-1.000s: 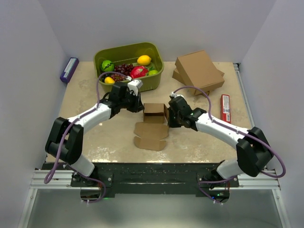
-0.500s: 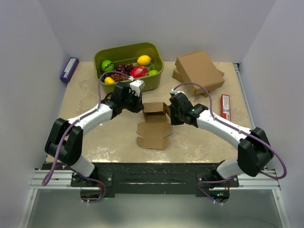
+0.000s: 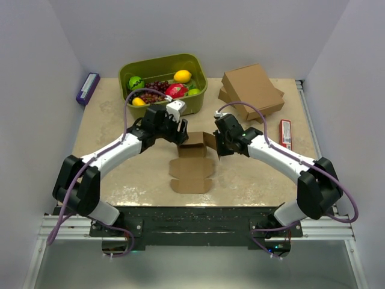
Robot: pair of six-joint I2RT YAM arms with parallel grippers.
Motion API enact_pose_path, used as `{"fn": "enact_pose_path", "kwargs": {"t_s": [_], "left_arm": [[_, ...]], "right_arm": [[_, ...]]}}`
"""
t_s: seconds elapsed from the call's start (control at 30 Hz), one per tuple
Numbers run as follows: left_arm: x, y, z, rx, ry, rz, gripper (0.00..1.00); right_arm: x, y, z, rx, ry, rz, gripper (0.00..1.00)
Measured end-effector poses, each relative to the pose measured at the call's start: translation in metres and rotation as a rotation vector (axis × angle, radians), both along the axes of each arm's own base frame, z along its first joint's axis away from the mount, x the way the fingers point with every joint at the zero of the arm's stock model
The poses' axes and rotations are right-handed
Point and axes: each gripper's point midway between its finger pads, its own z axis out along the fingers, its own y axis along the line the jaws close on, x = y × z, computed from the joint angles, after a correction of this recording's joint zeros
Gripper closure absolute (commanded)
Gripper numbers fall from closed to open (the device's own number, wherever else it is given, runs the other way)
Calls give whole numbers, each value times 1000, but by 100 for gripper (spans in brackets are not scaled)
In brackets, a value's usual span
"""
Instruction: Fold the paper box
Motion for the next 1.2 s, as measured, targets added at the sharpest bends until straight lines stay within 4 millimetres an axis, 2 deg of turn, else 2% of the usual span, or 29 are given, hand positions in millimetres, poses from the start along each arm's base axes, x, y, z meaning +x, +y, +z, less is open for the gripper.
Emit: {"fn": "enact_pose_path", "kwargs": {"t_s": [0.1, 0.17, 0.3, 0.37, 0.47, 0.53, 0.63, 0.67, 0.7, 0.83, 0.9, 0.97, 1.2], "left_arm": [[5, 2, 24, -17, -62, 18, 21], [8, 4, 48, -38, -126, 37, 20], [11, 7, 107, -110, -279, 64, 25], [7, 5, 131, -139, -343, 71, 29], [-13, -15, 154, -184, -405, 29, 38], [-34, -37, 158, -229, -418, -27, 47], [-64, -62, 134, -281, -367, -101, 56], [-74, -66, 106, -280, -312, -112, 58], [-78, -67, 98, -275, -291, -119, 61], [-99, -67, 21, -220, -127, -116, 66], [-110, -68, -5, -204, -68, -124, 68], [-117, -73, -20, -206, -32, -134, 70], [-121, -92, -38, -261, -4, -157, 80]], "right_arm": [[0, 0, 0, -7, -4, 13, 100], [1, 0, 0, -9, -7, 18, 100], [1, 0, 0, -11, -11, 25, 100], [2, 1, 1, -9, -16, 27, 100], [2, 0, -1, -11, -18, 25, 100], [2, -1, -3, -13, -18, 23, 100], [3, -1, -5, -13, -23, 21, 100], [3, -1, -5, -13, -24, 20, 100], [3, -1, -5, -13, -25, 19, 100], [5, 0, -4, -9, -30, 19, 100], [4, 0, -4, -10, -29, 18, 100], [4, 0, -4, -9, -29, 18, 100], [5, 0, -5, -9, -28, 16, 100]]}}
